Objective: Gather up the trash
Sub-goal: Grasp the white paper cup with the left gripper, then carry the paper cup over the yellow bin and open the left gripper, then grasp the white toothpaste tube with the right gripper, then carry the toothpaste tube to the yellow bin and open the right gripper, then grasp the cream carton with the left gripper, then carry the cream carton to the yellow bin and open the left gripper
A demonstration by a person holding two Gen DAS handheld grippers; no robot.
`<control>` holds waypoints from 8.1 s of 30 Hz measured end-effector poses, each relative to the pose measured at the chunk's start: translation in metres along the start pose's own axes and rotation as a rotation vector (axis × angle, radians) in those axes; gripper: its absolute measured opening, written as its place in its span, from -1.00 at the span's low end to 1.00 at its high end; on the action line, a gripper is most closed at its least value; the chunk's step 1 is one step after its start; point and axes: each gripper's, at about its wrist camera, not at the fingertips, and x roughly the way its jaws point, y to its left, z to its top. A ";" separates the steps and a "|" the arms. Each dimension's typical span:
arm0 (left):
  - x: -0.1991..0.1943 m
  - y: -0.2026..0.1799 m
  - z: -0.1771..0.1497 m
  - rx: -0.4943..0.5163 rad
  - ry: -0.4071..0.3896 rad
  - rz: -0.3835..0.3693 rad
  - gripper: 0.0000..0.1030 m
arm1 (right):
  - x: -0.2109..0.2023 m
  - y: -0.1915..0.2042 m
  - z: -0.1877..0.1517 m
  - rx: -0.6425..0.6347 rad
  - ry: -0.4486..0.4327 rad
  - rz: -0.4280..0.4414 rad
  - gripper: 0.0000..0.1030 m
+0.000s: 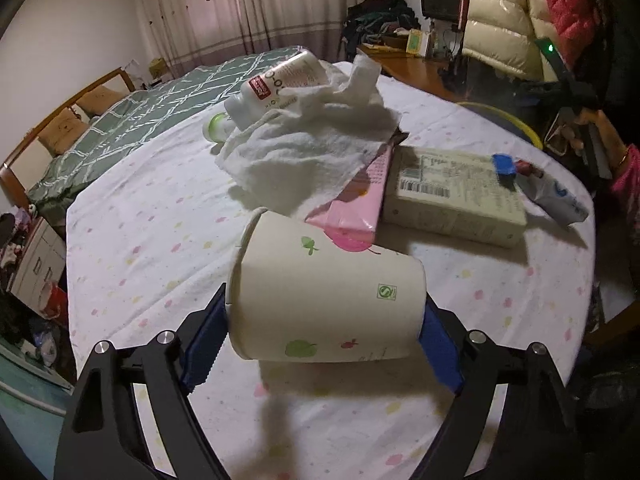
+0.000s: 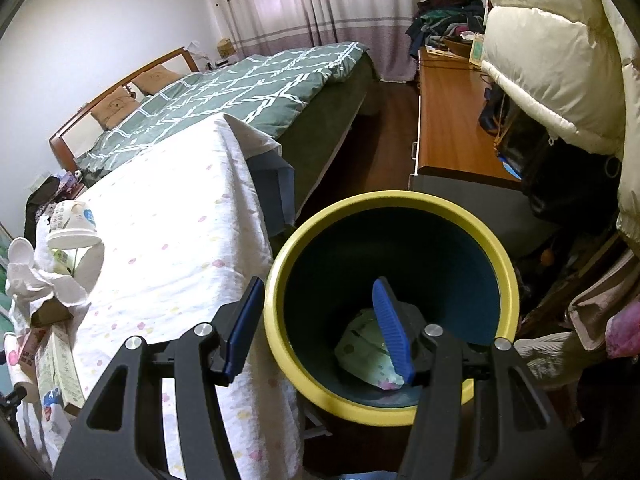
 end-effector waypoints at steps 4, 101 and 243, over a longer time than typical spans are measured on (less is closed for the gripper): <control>-0.017 -0.003 0.002 -0.013 -0.031 0.020 0.63 | -0.010 0.002 -0.003 0.004 -0.022 0.014 0.05; -0.088 -0.052 0.031 -0.380 -0.202 0.253 0.90 | -0.073 0.169 -0.136 -0.427 0.154 0.358 -0.67; 0.174 -0.305 0.274 0.175 0.112 -0.196 0.38 | -0.108 -0.099 -0.101 0.110 -0.091 -0.137 -0.17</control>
